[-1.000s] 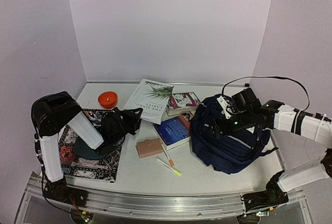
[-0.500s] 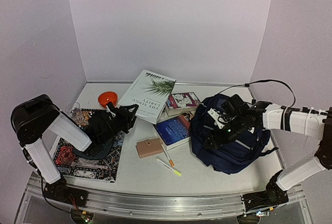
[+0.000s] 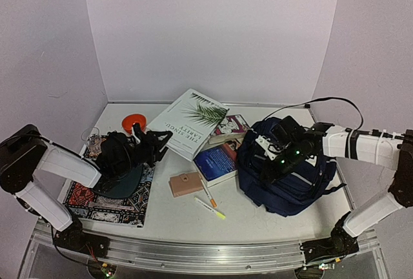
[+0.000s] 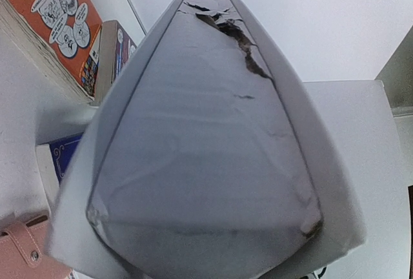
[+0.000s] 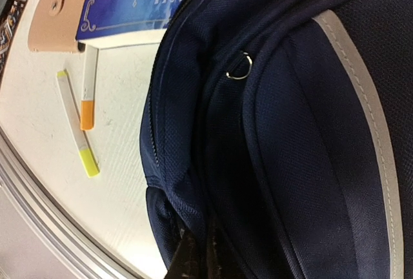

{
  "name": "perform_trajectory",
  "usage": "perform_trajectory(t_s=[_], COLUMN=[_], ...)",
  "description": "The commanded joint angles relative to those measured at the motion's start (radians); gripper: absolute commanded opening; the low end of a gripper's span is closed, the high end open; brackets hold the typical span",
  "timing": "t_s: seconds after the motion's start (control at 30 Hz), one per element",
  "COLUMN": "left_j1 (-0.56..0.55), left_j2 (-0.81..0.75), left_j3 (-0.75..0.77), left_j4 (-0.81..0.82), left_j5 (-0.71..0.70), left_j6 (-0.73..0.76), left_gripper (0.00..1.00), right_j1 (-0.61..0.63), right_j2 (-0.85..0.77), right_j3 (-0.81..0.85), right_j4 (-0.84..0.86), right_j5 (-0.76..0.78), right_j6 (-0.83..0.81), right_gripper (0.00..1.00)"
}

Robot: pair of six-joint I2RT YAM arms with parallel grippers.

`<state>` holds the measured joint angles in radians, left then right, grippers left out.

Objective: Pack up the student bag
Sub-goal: Pick up the largest pocket of the bag from the student bag.

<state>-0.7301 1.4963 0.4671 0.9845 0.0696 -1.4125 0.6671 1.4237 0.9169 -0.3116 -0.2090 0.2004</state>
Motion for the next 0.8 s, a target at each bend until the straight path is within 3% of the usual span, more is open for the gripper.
perform_trajectory(t_s=[0.0,0.13,0.27,0.57,0.77], left_j1=[0.012,0.019,0.029,0.054,0.054], left_j2=[-0.061,-0.104,-0.169,-0.265,-0.291], left_j3=[0.018,0.02,0.036,0.036,0.024], left_j4=[-0.026,-0.082,-0.21,-0.33,-0.344], left_j5=[0.129,0.223,0.27,0.287,0.28], left_j6=[0.024,0.043,0.099,0.156,0.16], left_gripper=[0.33,0.32,0.32,0.32,0.32], right_j1=[-0.001,-0.001,-0.001,-0.001,0.001], right_j2=[-0.05,-0.073,-0.06,0.062,0.042], right_j3=[0.129,0.238,0.306,0.207,0.192], right_j4=[-0.115,-0.172,-0.187,-0.13,-0.127], right_j5=[0.126,0.206,0.173,0.151,0.096], right_j6=[-0.022,-0.041,-0.063,-0.075,-0.072], right_gripper=[0.0,0.0,0.05,0.12,0.37])
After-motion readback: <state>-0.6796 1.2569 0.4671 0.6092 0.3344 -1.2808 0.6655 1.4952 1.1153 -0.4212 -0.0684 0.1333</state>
